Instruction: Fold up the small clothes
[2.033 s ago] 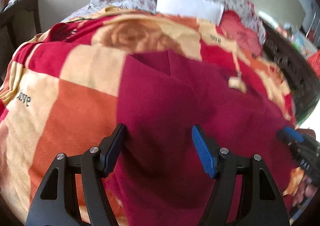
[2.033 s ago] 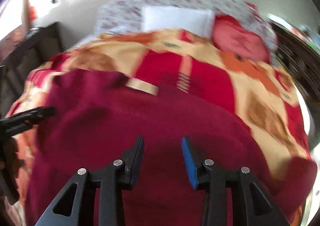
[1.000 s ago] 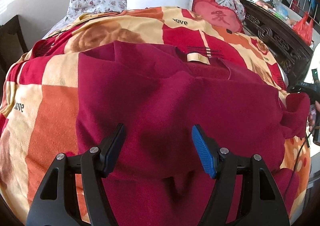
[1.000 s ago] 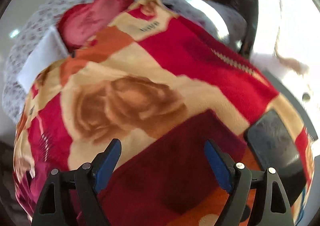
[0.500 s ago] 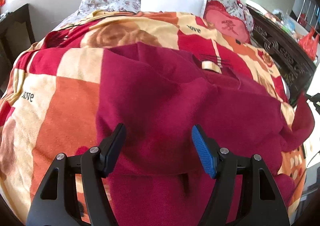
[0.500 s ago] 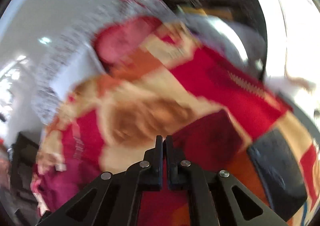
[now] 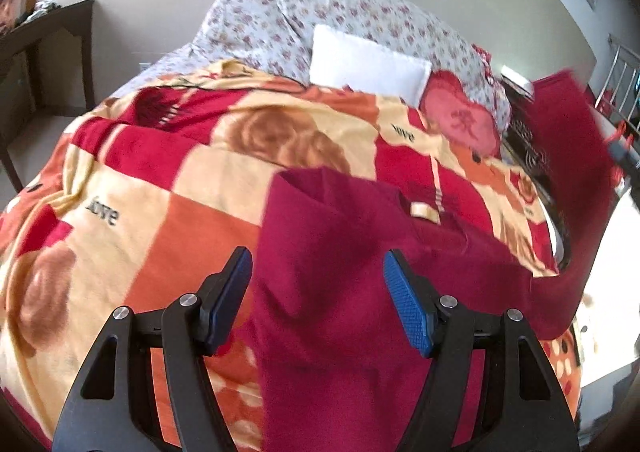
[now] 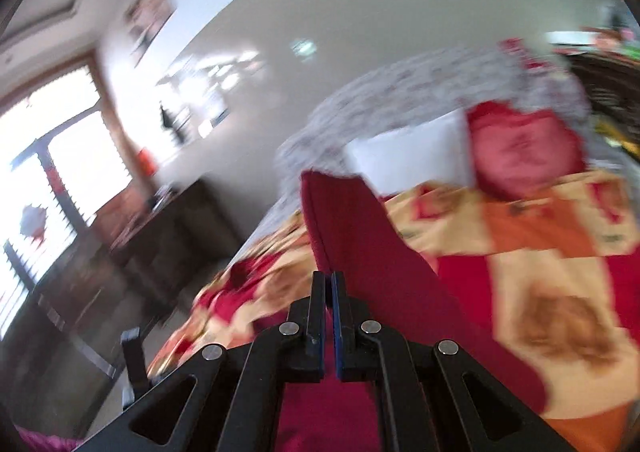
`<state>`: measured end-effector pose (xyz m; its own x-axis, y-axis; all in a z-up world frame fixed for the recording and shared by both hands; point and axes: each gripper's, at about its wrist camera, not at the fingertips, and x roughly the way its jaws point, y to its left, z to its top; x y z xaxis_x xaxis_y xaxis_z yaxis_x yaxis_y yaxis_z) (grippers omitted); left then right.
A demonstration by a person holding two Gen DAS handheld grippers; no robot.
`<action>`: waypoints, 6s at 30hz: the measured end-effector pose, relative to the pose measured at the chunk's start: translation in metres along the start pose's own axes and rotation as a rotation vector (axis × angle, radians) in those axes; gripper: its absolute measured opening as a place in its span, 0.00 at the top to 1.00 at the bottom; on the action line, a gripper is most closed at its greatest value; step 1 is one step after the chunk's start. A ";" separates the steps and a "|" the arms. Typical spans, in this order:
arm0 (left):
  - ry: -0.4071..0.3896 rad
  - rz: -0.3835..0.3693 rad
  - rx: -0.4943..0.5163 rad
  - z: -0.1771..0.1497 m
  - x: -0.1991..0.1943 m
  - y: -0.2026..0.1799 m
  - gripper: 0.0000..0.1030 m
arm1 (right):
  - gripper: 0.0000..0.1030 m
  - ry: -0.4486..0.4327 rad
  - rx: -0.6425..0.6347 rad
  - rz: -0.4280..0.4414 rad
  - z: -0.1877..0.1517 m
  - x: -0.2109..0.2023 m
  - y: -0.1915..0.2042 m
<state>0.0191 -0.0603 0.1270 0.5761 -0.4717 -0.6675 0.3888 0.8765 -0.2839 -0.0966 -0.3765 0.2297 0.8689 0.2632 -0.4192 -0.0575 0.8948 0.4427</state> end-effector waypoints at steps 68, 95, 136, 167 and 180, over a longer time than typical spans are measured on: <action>0.190 0.049 0.116 -0.042 0.056 -0.005 0.67 | 0.56 0.379 0.018 -0.576 -0.178 0.022 -0.111; 0.516 -0.038 0.104 -0.207 -0.077 0.003 0.55 | 0.53 0.417 0.277 -0.337 -0.292 -0.125 -0.053; 0.608 -0.180 0.011 -0.224 -0.079 -0.003 0.89 | 0.91 0.422 0.276 -0.251 -0.314 -0.121 -0.039; 0.683 -0.188 -0.015 -0.230 -0.107 0.040 0.62 | 0.61 0.505 0.468 -0.062 -0.345 -0.133 -0.024; 0.567 -0.316 -0.015 -0.194 -0.116 0.022 0.95 | 0.90 0.354 0.403 0.040 -0.308 -0.160 -0.022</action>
<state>-0.1789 0.0319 0.0644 -0.0351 -0.5867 -0.8090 0.4646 0.7072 -0.5330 -0.3856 -0.3269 0.0424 0.6467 0.4626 -0.6065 0.1667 0.6902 0.7041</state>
